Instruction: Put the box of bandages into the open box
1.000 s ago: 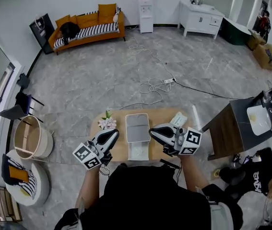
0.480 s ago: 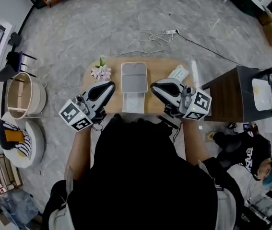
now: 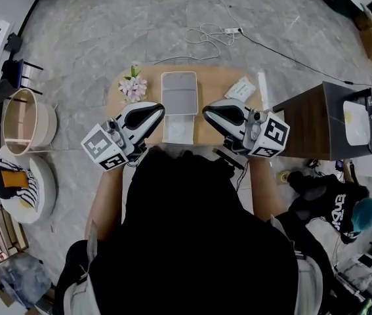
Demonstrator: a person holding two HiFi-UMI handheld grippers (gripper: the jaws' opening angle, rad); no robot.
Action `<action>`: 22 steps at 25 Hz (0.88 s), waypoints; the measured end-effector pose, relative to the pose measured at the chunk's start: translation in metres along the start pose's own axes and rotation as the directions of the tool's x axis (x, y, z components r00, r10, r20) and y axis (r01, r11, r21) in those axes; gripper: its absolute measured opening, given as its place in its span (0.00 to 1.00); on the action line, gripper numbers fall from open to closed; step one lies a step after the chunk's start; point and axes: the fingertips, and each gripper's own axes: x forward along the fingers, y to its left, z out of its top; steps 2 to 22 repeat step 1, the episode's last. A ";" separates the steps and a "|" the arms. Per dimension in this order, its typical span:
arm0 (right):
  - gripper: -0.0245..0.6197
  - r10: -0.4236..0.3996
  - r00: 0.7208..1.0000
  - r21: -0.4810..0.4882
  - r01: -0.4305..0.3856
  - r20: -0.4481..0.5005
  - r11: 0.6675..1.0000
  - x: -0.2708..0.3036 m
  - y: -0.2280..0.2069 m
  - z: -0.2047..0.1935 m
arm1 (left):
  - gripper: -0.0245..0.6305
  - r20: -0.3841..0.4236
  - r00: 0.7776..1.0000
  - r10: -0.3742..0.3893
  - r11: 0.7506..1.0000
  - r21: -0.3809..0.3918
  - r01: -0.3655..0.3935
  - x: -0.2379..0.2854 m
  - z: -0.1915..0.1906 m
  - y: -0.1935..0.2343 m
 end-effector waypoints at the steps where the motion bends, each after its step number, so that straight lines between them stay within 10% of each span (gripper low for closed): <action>1: 0.05 0.000 1.000 -0.005 0.000 -0.007 1.000 0.001 0.000 -0.001 | 0.08 -0.013 1.000 0.006 1.000 0.008 -0.006 0.001 -0.002 0.001; 22: 0.05 0.000 1.000 -0.005 0.000 -0.007 1.000 0.001 0.000 -0.001 | 0.08 -0.013 1.000 0.006 1.000 0.008 -0.006 0.001 -0.002 0.001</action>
